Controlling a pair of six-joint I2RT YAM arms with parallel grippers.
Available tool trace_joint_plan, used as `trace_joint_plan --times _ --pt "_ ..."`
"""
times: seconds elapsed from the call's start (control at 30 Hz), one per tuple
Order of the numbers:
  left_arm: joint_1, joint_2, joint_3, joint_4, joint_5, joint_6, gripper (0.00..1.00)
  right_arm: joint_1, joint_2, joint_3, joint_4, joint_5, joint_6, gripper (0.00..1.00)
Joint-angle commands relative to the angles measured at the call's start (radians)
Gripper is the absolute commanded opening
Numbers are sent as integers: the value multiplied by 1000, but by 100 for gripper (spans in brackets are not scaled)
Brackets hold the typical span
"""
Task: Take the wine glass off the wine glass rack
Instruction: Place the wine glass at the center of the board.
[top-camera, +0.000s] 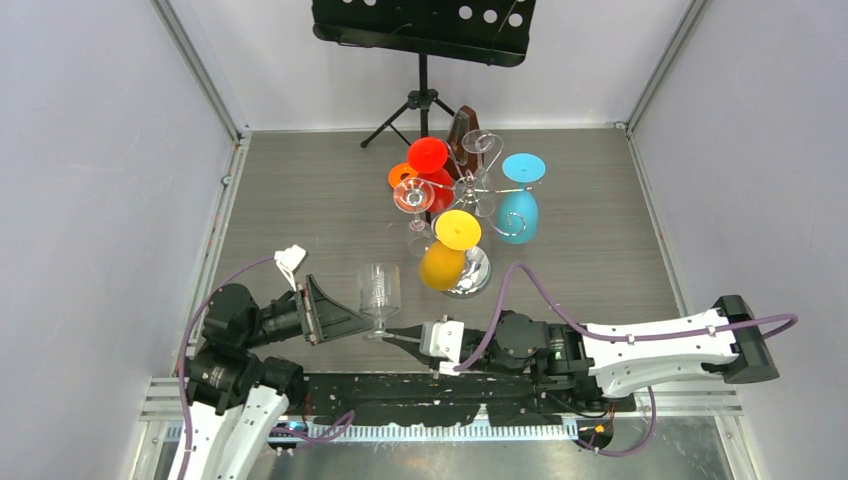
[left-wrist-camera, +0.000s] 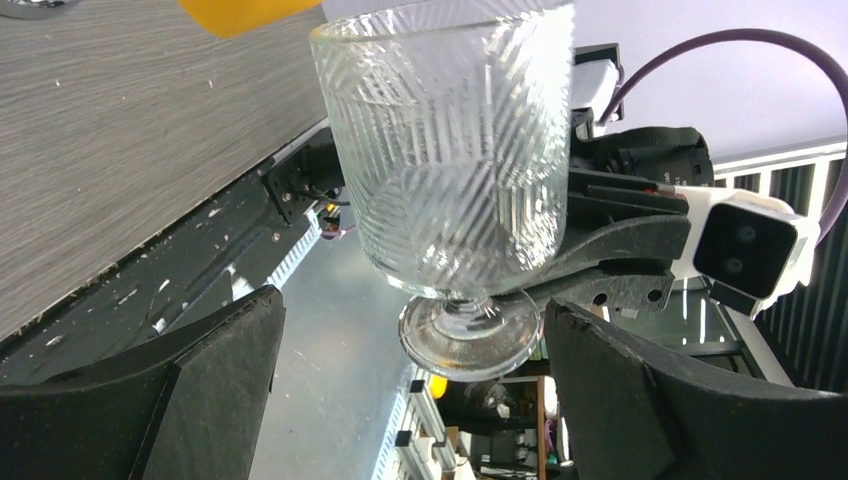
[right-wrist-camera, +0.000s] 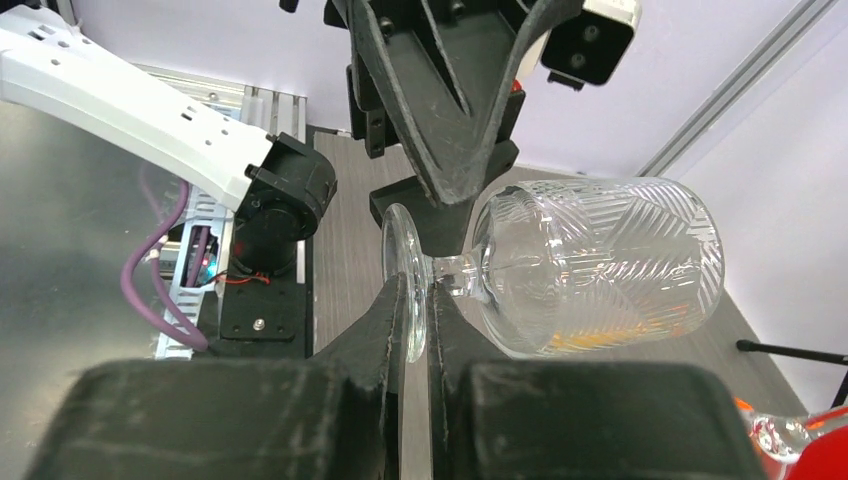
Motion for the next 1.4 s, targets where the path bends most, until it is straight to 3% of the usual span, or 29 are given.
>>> trace_joint_plan --times 0.0,0.33,0.6,1.13,1.23,1.27,1.37 --pt "-1 -1 -29 140 35 -68 97 21 15 2 243 43 -81 6" --pt "-1 1 -44 211 39 -119 88 55 64 -32 403 86 -147 6" --pt "-1 -4 -71 272 45 -160 73 70 118 -10 447 122 -187 6" --pt "-1 -14 -97 346 53 -205 27 77 165 -17 530 168 -230 6" --pt "-1 -15 -101 356 55 -209 3 77 166 -19 534 164 -230 6" --pt "-1 -14 -103 357 55 -210 0 77 167 -18 535 165 -230 6" --pt "-1 -19 -106 390 62 -220 0 77 171 -19 534 167 -227 6"
